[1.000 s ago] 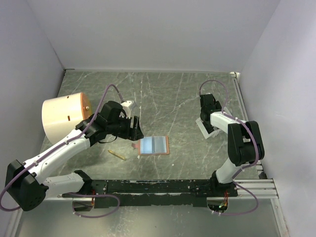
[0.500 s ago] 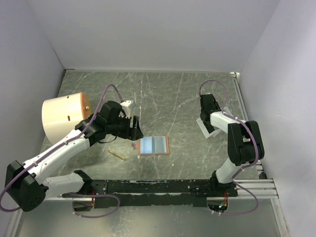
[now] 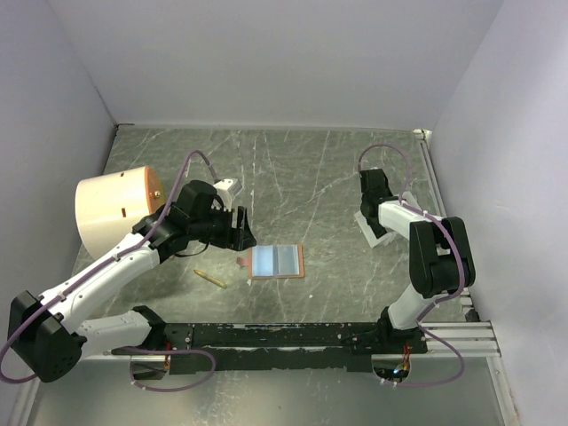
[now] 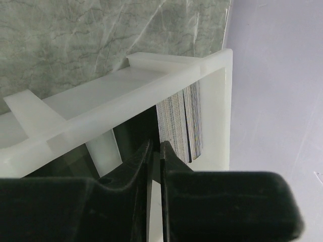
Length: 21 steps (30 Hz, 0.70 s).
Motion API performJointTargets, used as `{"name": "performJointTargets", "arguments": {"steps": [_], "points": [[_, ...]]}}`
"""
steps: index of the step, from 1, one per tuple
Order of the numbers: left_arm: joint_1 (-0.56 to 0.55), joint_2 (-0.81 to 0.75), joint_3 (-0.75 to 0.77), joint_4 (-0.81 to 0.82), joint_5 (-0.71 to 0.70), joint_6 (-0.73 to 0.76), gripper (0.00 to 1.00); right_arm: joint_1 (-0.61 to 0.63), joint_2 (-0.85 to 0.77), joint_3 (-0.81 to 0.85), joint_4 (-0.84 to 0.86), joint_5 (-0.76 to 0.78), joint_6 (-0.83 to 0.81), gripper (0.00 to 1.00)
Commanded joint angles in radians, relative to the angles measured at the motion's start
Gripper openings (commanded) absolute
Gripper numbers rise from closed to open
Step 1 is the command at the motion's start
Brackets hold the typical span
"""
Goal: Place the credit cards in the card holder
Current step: Pick up the credit card from the storage box.
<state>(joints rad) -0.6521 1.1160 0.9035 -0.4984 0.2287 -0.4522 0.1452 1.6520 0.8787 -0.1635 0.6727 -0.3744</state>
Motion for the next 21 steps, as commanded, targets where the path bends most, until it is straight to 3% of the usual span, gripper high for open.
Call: {"name": "performJointTargets", "arguments": {"steps": [1, 21], "points": [[0.006, -0.018, -0.002, 0.011, 0.009, 0.013, 0.78, -0.013, -0.017, 0.013, -0.014, -0.007, 0.018, 0.06], [0.008, -0.016, -0.005, 0.000, -0.008, 0.015, 0.78, 0.003, -0.089, 0.130, -0.196, -0.104, 0.119, 0.00]]}}
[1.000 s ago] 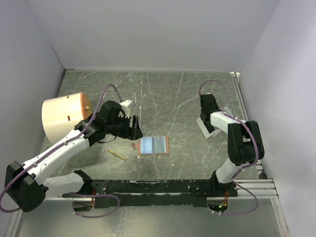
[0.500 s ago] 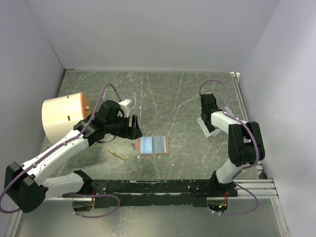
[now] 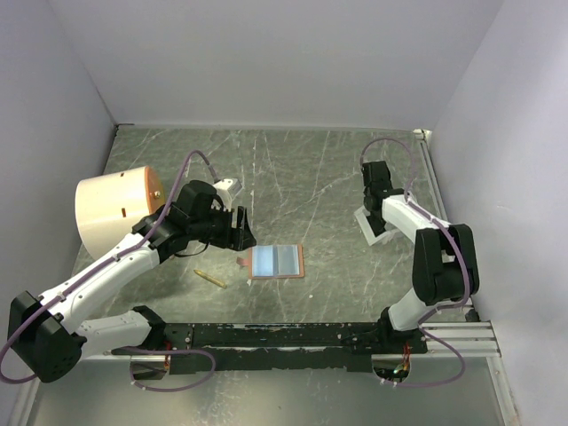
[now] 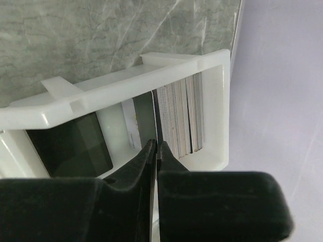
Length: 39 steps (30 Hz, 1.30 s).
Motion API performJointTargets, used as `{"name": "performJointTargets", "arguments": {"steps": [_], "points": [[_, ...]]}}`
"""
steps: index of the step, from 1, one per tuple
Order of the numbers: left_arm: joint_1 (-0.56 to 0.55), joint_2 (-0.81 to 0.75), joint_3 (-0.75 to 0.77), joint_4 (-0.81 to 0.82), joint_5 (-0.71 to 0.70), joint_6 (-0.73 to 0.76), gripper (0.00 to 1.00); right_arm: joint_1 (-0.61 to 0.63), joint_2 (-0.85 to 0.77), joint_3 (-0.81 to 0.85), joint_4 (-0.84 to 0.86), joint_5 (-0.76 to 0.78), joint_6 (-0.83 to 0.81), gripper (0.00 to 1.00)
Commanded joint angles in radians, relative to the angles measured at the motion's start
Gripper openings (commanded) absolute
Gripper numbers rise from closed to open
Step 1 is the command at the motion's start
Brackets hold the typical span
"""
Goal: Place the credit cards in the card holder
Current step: Pick up the credit card from the storage box.
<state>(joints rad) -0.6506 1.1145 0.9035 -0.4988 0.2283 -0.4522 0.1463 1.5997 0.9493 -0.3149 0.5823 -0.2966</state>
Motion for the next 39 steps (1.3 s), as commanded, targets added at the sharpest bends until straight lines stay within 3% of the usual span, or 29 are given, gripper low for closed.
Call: {"name": "performJointTargets", "arguments": {"steps": [1, 13, 23, 24, 27, 31, 39], "points": [[0.008, -0.016, -0.004, 0.000, -0.009, 0.015, 0.78, 0.002, -0.040, 0.079, -0.061, -0.014, 0.048, 0.00], [0.006, -0.016, -0.018, -0.005, -0.041, -0.010, 0.76, 0.005, -0.135, 0.238, -0.227, -0.046, 0.142, 0.00], [0.006, 0.037, -0.013, 0.011, -0.026, -0.059, 0.65, 0.078, -0.272, 0.325, -0.252, -0.387, 0.348, 0.00], [0.006, 0.048, -0.011, 0.013, -0.027, -0.061, 0.60, 0.086, -0.286, 0.324, -0.248, -0.412, 0.375, 0.00], [0.007, 0.083, -0.015, 0.027, -0.021, -0.077, 0.31, 0.096, -0.313, 0.328, -0.254, -0.488, 0.507, 0.00], [0.007, 0.134, -0.043, 0.082, 0.029, -0.104, 0.10, 0.102, -0.337, 0.295, -0.266, -0.685, 0.625, 0.00], [0.005, 0.212, -0.106, 0.196, 0.045, -0.162, 0.07, 0.184, -0.463, 0.074, -0.098, -0.836, 0.824, 0.00]]}}
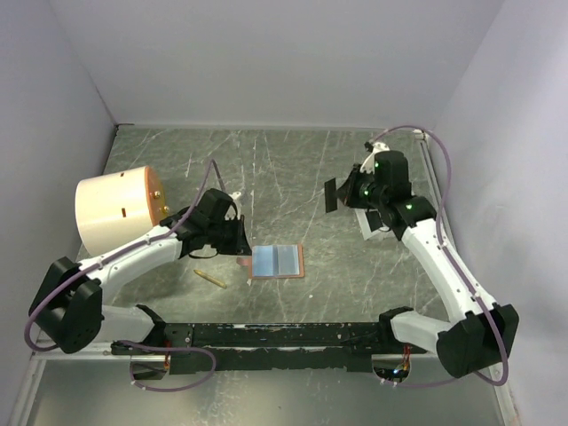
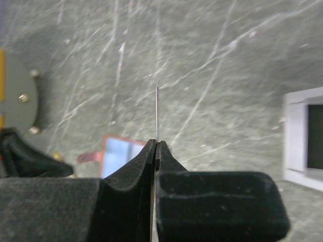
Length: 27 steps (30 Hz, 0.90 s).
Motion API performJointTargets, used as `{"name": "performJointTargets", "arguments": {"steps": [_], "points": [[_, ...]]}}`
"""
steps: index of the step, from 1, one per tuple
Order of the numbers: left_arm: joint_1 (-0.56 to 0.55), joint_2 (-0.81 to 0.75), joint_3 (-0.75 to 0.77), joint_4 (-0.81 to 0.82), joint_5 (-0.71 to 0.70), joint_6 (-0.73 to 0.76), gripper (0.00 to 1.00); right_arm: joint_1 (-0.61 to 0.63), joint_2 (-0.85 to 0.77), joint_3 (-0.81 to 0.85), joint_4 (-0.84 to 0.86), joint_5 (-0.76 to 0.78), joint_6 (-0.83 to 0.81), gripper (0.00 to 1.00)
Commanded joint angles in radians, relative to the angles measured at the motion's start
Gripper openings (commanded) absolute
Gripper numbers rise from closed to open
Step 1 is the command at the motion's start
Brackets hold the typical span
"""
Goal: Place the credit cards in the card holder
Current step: Pick up the credit card from the storage box, then insert the credit card into the card holder.
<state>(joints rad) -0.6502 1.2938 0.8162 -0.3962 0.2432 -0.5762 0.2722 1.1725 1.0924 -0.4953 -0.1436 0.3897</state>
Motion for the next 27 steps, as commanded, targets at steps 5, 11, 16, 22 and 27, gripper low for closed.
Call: {"name": "performJointTargets", "arguments": {"steps": [5, 11, 16, 22, 27], "points": [[0.005, 0.094, -0.045, 0.144, 0.001, -0.052, 0.07, 0.165, -0.005, -0.160, 0.127, -0.102, 0.209, 0.00], [0.004, 0.150, -0.083, 0.184, -0.007, -0.069, 0.07, 0.255, 0.008, -0.287, 0.294, -0.133, 0.343, 0.00], [0.004, 0.163, -0.113, 0.218, -0.010, -0.088, 0.07, 0.324, 0.073, -0.361, 0.416, -0.144, 0.418, 0.00], [0.005, 0.161, -0.146, 0.226, -0.015, -0.097, 0.07, 0.355, 0.136, -0.420, 0.507, -0.122, 0.451, 0.00], [0.005, 0.155, -0.169, 0.253, 0.004, -0.109, 0.08, 0.360, 0.206, -0.437, 0.527, -0.131, 0.438, 0.00]]}}
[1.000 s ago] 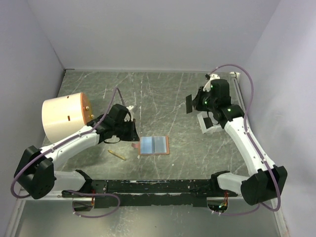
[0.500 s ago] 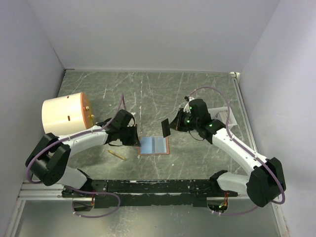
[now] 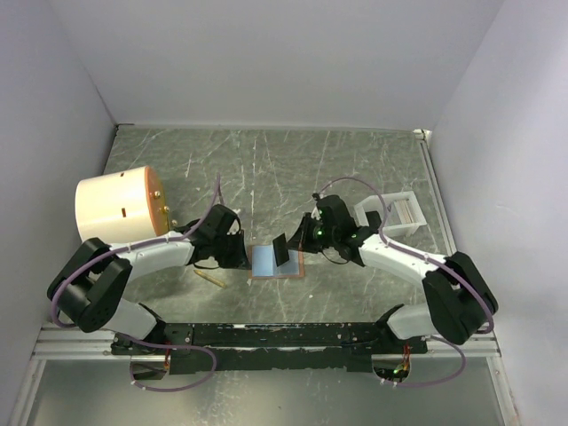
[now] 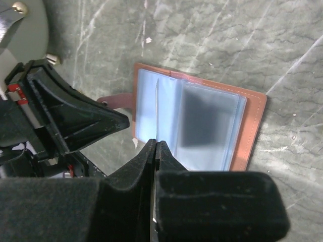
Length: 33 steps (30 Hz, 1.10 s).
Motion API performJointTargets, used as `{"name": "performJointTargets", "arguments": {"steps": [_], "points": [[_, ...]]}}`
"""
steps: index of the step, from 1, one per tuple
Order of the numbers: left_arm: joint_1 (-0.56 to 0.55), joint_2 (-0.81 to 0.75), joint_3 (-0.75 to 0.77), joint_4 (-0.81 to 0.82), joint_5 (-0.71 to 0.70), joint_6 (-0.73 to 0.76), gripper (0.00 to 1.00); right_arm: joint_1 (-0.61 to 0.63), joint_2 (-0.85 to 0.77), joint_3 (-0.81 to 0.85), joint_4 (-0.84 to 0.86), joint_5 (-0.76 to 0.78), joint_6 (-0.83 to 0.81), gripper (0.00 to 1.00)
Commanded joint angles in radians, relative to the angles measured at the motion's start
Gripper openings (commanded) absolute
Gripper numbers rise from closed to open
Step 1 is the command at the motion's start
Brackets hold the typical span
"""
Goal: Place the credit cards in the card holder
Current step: Insert the credit card into the card holder.
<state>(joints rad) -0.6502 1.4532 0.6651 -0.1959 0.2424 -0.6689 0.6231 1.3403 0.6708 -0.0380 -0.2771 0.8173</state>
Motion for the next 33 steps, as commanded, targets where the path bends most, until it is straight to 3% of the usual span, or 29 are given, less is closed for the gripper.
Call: {"name": "performJointTargets", "arguments": {"steps": [1, 10, 33], "points": [[0.005, -0.006, -0.022, 0.057, 0.007, -0.018, 0.08, 0.010, 0.047, -0.018, 0.071, 0.003, 0.008, 0.00], [-0.003, -0.004, -0.061, 0.085, 0.017, -0.044, 0.09, 0.011, 0.123, -0.029, 0.082, 0.010, -0.022, 0.00], [-0.015, -0.004, -0.091, 0.105, 0.014, -0.064, 0.11, 0.010, 0.134, -0.095, 0.107, 0.026, 0.001, 0.00]]}}
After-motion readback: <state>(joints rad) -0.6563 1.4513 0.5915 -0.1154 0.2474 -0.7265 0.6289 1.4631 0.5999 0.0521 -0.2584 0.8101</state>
